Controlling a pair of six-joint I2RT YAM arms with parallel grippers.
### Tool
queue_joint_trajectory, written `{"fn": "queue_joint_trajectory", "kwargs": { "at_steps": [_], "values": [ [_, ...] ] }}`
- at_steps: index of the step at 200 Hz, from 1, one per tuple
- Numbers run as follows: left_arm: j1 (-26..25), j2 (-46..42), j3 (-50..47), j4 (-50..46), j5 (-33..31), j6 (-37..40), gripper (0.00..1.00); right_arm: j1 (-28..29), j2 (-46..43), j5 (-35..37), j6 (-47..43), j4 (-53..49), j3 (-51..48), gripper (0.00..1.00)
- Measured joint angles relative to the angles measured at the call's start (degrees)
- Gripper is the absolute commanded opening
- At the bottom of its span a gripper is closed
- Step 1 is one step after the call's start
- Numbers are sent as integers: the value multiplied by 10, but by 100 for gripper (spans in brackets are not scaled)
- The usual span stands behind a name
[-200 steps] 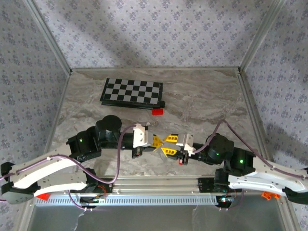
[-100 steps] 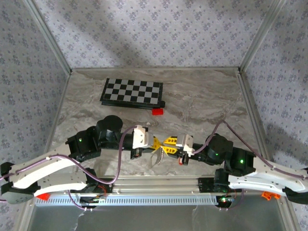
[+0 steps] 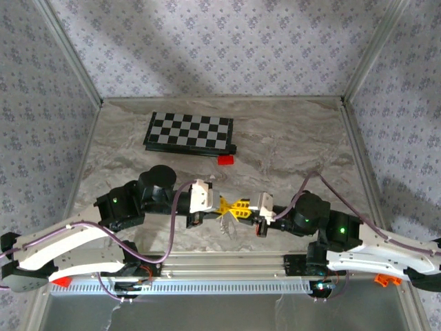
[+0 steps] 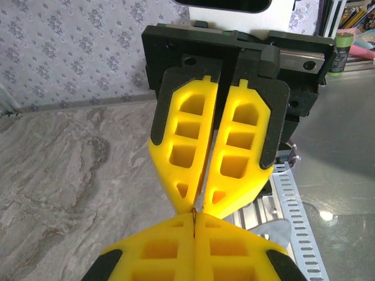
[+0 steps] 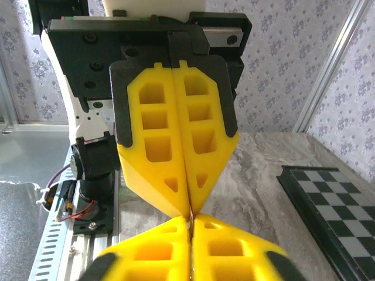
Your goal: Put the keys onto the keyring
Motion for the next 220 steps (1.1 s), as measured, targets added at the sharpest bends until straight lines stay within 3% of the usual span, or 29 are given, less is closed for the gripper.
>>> {"fn": "queue_joint_trajectory", "kwargs": {
  "at_steps": [52, 88, 110, 141, 156, 188, 220],
  "values": [
    [1, -6, -3, 1, -3, -7, 5, 0, 5, 5, 4, -12, 9, 0],
    [0, -31, -37, 63, 14, -33, 9, -3, -19, -14, 12, 13, 2, 0],
    [0, -38, -49, 94, 19, -47, 0, -16, -31, -30, 19, 24, -4, 0],
    [1, -38, -59, 118, 19, -59, 0, -27, -30, -40, 23, 25, -5, 0],
    [1, -38, -59, 119, 18, -59, 8, -30, -29, -40, 24, 28, -5, 0],
    [4, -38, -61, 123, 19, -63, 11, -33, -30, -43, 28, 39, -11, 0],
    [7, -39, -65, 124, 18, -69, 0, -38, -31, -48, 32, 45, -19, 0]
  ]
}}
